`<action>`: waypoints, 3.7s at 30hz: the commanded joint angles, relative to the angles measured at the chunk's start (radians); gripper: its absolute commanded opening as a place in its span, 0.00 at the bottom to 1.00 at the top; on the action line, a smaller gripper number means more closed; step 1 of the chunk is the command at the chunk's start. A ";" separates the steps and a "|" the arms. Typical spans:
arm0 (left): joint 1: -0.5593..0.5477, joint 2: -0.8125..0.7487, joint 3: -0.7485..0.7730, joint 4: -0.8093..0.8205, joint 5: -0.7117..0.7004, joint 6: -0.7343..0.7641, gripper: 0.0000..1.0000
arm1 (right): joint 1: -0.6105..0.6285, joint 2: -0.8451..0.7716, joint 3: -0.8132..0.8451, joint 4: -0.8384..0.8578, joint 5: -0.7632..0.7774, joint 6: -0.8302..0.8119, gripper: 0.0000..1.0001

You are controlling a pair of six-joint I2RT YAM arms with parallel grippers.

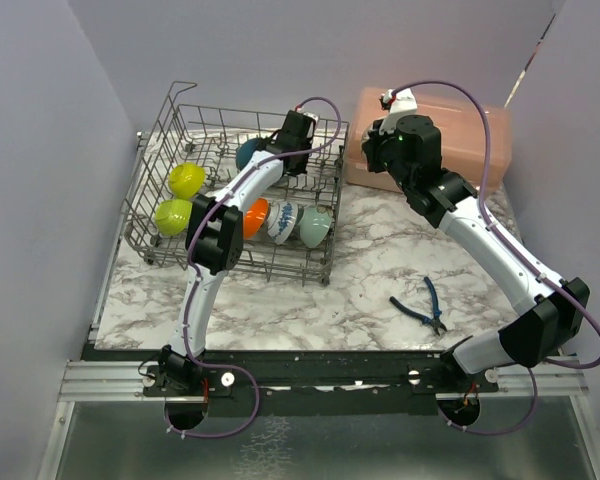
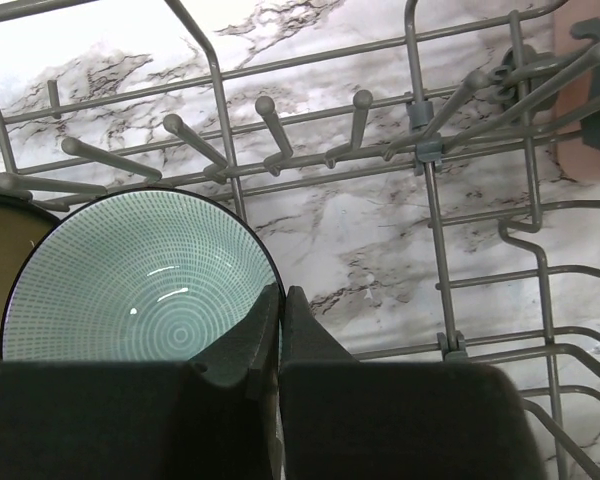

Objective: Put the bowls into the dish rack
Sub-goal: Move the bowl to the dish rack, then pick up the bowl from the dish rack, then place the bowl in the dish rack.

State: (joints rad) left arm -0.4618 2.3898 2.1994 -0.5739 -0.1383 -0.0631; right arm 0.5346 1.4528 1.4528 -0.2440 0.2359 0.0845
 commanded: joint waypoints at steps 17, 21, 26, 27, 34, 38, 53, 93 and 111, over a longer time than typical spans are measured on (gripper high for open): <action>-0.076 -0.103 0.027 0.037 0.305 -0.092 0.00 | -0.002 -0.039 0.009 0.063 0.014 -0.020 0.00; -0.090 -0.114 0.014 0.065 0.345 -0.102 0.00 | -0.002 -0.039 0.011 0.063 0.011 -0.020 0.00; -0.090 -0.129 -0.010 0.081 0.320 -0.086 0.22 | -0.002 -0.035 0.017 0.057 0.006 -0.021 0.00; -0.088 -0.139 -0.018 0.081 0.298 -0.079 0.38 | -0.002 -0.035 0.017 0.056 0.005 -0.021 0.00; -0.048 -0.249 -0.082 0.103 0.210 -0.040 0.83 | -0.002 -0.023 0.025 0.052 -0.046 -0.023 0.00; 0.011 -0.323 -0.158 0.132 0.226 -0.052 0.90 | -0.001 0.034 0.068 0.028 -0.208 -0.039 0.00; 0.352 -0.399 -0.476 0.223 0.330 -0.209 0.88 | 0.001 0.395 0.452 -0.128 -0.592 -0.022 0.00; 0.290 -0.786 -0.684 0.432 0.228 -0.151 0.00 | 0.001 0.539 0.648 -0.190 -0.650 0.216 0.93; 0.126 -0.953 -0.798 0.501 0.089 -0.165 0.01 | 0.001 0.578 0.628 -0.281 -0.647 0.233 0.66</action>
State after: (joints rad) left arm -0.3405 1.5162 1.3964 -0.2073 0.0044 -0.1890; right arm 0.5285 2.0426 2.1181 -0.4675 -0.4446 0.3401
